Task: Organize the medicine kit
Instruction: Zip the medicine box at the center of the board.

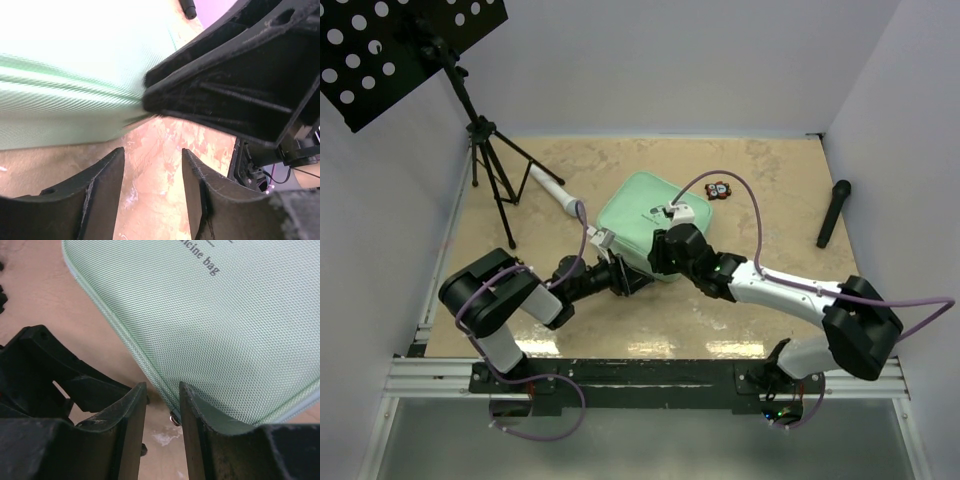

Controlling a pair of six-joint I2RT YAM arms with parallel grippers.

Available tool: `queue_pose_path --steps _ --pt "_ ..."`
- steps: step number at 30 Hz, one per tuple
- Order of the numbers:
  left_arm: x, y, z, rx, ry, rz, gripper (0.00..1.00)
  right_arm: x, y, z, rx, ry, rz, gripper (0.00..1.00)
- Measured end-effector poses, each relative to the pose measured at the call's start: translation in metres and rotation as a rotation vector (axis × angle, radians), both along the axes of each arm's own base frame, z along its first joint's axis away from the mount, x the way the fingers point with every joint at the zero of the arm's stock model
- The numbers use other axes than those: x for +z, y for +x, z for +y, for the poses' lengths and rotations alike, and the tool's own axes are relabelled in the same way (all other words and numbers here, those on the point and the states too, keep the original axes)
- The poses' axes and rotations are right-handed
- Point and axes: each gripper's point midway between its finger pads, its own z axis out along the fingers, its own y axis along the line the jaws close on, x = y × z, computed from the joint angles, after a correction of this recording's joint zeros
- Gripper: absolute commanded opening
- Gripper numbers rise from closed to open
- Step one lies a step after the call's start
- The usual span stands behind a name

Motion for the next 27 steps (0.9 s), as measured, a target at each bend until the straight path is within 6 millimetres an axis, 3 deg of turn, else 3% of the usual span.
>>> queue_pose_path --steps 10,14,16,20,24,27 --pt "-0.002 0.010 0.008 0.064 0.015 -0.015 0.57 0.010 -0.006 -0.048 -0.140 -0.094 0.006 0.45" --pt "-0.005 0.015 0.015 0.103 0.024 -0.011 0.51 0.014 0.004 -0.071 -0.213 -0.136 0.004 0.44" --pt "-0.006 0.017 0.018 0.120 0.028 -0.007 0.47 0.023 0.024 -0.091 -0.280 -0.131 -0.004 0.42" --pt "-0.010 0.019 0.023 0.141 0.036 0.003 0.36 0.063 0.074 -0.142 -0.473 -0.096 -0.084 0.39" --pt "-0.013 0.019 0.026 0.157 0.037 0.020 0.26 0.111 0.126 -0.153 -0.561 -0.050 -0.191 0.37" --pt "-0.013 0.022 0.029 0.178 0.033 0.028 0.24 0.114 0.166 -0.154 -0.597 -0.048 -0.209 0.36"
